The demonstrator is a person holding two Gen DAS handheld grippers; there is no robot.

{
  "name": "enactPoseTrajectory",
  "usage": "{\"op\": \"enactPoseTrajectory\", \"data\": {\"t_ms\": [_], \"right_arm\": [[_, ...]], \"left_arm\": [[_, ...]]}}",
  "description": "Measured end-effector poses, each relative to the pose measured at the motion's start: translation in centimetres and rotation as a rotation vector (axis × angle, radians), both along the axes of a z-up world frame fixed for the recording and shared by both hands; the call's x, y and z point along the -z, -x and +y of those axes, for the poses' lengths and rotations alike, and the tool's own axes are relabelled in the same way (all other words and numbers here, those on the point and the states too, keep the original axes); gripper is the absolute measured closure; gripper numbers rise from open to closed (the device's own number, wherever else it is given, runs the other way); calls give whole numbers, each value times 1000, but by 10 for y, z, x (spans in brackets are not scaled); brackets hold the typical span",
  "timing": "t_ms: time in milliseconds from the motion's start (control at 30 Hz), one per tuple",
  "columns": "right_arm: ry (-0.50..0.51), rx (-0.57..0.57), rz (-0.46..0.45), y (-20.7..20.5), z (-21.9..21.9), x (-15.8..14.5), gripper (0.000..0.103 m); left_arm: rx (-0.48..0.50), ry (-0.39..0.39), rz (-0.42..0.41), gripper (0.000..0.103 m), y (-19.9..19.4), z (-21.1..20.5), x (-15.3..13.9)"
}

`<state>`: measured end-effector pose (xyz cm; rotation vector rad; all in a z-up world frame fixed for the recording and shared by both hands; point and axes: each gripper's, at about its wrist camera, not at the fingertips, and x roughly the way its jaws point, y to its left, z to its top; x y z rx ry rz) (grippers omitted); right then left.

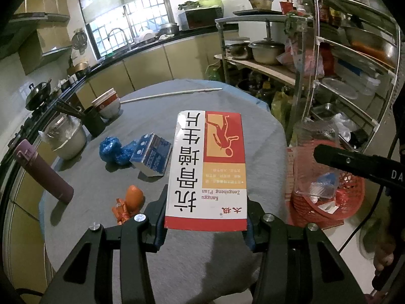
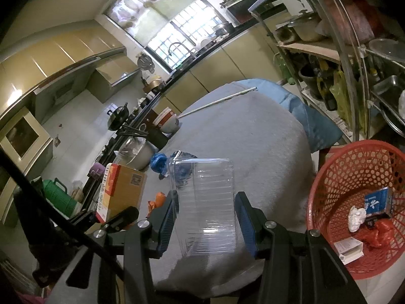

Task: Collect trash
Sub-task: 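Carry the clear tray and red-white box toward the red basket with both tools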

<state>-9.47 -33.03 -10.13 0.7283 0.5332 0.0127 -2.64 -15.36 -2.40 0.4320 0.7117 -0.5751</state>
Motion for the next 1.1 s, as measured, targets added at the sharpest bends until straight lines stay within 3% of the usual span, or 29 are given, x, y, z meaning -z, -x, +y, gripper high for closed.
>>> {"op": "enactPoseTrajectory", "data": {"t_ms": [533,900,1100], "right_arm": [[-3,39,-8,18,-9,-2,54],[-23,133,2,47,-40,5,54],[-31,212,7,66,-64,7,54]], "left_arm": [[51,-15,-13,53,16,-18,0],[136,-43,-27,53,30,-48,4],[222,-30,38,53,36,-68,9]]}}
